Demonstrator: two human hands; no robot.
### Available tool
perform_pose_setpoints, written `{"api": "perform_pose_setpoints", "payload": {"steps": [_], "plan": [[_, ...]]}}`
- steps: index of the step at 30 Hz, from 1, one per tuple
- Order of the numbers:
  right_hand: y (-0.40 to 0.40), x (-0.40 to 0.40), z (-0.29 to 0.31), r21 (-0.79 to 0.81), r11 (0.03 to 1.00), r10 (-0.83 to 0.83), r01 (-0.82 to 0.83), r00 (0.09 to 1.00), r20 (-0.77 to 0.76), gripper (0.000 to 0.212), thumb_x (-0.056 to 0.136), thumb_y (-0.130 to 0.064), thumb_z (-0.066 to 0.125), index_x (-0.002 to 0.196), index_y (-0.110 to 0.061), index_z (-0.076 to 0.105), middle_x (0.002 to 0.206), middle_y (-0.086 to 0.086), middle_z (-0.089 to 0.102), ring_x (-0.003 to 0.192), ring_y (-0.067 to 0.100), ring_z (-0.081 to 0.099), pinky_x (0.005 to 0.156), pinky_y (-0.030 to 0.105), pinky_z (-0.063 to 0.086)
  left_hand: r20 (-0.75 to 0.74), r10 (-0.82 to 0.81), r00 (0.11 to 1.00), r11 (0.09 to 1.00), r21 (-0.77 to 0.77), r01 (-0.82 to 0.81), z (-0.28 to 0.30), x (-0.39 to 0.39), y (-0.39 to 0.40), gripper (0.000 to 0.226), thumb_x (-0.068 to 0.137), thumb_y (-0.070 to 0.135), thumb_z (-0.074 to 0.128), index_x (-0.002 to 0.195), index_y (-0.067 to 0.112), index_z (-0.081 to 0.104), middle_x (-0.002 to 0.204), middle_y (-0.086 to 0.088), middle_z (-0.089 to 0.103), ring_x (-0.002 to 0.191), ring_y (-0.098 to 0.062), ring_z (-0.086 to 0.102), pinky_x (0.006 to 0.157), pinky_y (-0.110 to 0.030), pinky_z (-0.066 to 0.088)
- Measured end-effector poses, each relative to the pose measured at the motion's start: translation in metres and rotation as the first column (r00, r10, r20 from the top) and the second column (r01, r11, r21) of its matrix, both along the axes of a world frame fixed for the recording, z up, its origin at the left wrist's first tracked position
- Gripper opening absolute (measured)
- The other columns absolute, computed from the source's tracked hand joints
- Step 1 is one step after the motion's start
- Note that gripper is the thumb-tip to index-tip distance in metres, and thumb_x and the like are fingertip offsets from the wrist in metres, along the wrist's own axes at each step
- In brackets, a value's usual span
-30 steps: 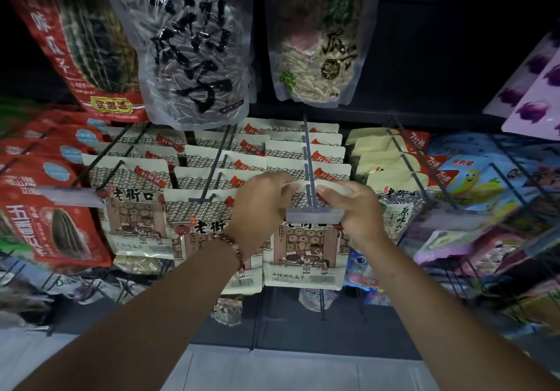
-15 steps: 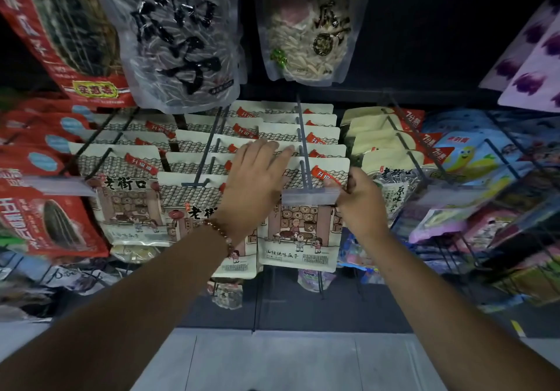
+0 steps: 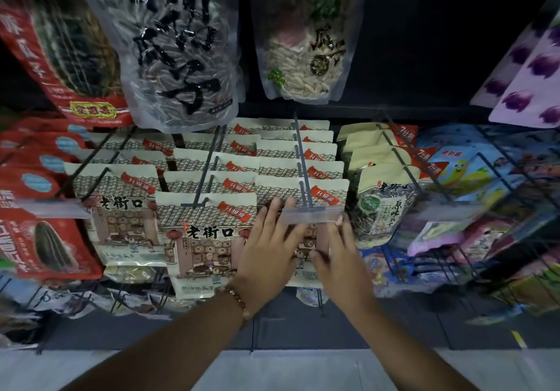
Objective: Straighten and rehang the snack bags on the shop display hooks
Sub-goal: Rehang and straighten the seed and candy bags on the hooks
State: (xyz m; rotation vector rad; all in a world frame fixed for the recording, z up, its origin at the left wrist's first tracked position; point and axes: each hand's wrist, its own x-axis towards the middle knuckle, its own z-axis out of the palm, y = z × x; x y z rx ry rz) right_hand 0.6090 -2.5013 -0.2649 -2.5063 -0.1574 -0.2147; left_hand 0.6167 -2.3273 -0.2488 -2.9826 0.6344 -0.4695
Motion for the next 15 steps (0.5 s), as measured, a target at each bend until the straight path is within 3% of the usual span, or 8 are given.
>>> {"api": "perform_pose_setpoints", "payload": {"steps": [3, 6, 8, 11, 13, 15], "plan": [[-0.007, 0.03, 0.005, 0.054, 0.997, 0.051, -0.048, 0.997, -0.059, 0.071, 0.092, -0.025, 0.058, 0.149, -0.038, 0.018, 0.158, -0.002, 0.022, 0.09, 0.025, 0.065, 0.061, 0.036, 0.055, -0.025, 0.013, 1.0, 1.0, -0.007, -0.014, 0.003, 0.018, -0.009, 0.088, 0.084, 0.055, 0.064, 0.155, 0.02, 0.026, 0.163, -0.018, 0.003, 0.15, -0.04, 0.006, 0.12, -0.053, 0.011], [-0.009, 0.042, 0.017, 0.159, 0.985, 0.084, -0.066, 0.99, -0.111, 0.069, 0.088, -0.011, 0.059, 0.142, -0.037, 0.025, 0.142, -0.001, 0.042, 0.069, 0.016, 0.063, 0.055, 0.032, 0.052, -0.047, 0.031, 0.998, 0.999, -0.008, -0.032, -0.003, 0.024, -0.015, 0.085, 0.086, 0.054, 0.062, 0.155, 0.02, 0.025, 0.162, -0.021, 0.002, 0.149, -0.044, 0.003, 0.121, -0.055, 0.013], [-0.009, 0.035, 0.019, 0.328, 0.945, 0.04, 0.004, 0.991, -0.126, 0.065, 0.087, -0.009, 0.063, 0.132, -0.04, 0.029, 0.125, -0.005, 0.054, 0.074, 0.008, 0.064, 0.058, 0.028, 0.052, -0.058, 0.028, 0.998, 0.999, -0.02, -0.029, -0.004, 0.021, -0.016, 0.084, 0.083, 0.051, 0.066, 0.153, 0.018, 0.031, 0.162, -0.022, 0.005, 0.149, -0.045, 0.001, 0.121, -0.056, 0.014], [-0.008, 0.012, 0.001, 0.597, 0.783, -0.073, 0.175, 0.979, -0.191, 0.06, 0.088, -0.01, 0.07, 0.13, -0.03, 0.032, 0.116, -0.022, 0.054, 0.094, -0.017, 0.058, 0.07, 0.008, 0.048, -0.086, 0.029, 0.996, 1.0, -0.003, -0.029, -0.012, 0.007, -0.014, 0.087, 0.078, 0.042, 0.072, 0.15, 0.015, 0.032, 0.158, -0.019, 0.024, 0.147, -0.046, 0.014, 0.121, -0.056, 0.013], [-0.002, 0.0, -0.013, 0.638, 0.735, -0.029, 0.23, 0.951, -0.308, 0.053, 0.093, -0.022, 0.065, 0.138, -0.027, 0.039, 0.124, -0.016, 0.057, 0.112, -0.007, 0.056, 0.081, 0.013, 0.046, -0.135, 0.035, 0.99, 0.999, 0.037, -0.031, -0.022, -0.004, -0.012, 0.105, 0.068, 0.047, 0.079, 0.152, 0.017, 0.023, 0.146, -0.014, 0.037, 0.138, -0.043, 0.035, 0.12, -0.054, 0.009], [0.004, -0.002, -0.02, 0.613, 0.743, 0.011, 0.269, 0.911, -0.413, 0.045, 0.095, -0.032, 0.061, 0.137, -0.029, 0.045, 0.121, -0.01, 0.063, 0.11, 0.007, 0.061, 0.082, 0.022, 0.046, -0.138, 0.03, 0.99, 0.997, 0.068, -0.021, -0.032, -0.005, -0.008, 0.12, 0.059, 0.053, 0.085, 0.154, 0.02, 0.02, 0.139, -0.013, 0.041, 0.131, -0.041, 0.042, 0.118, -0.055, 0.016]]}}
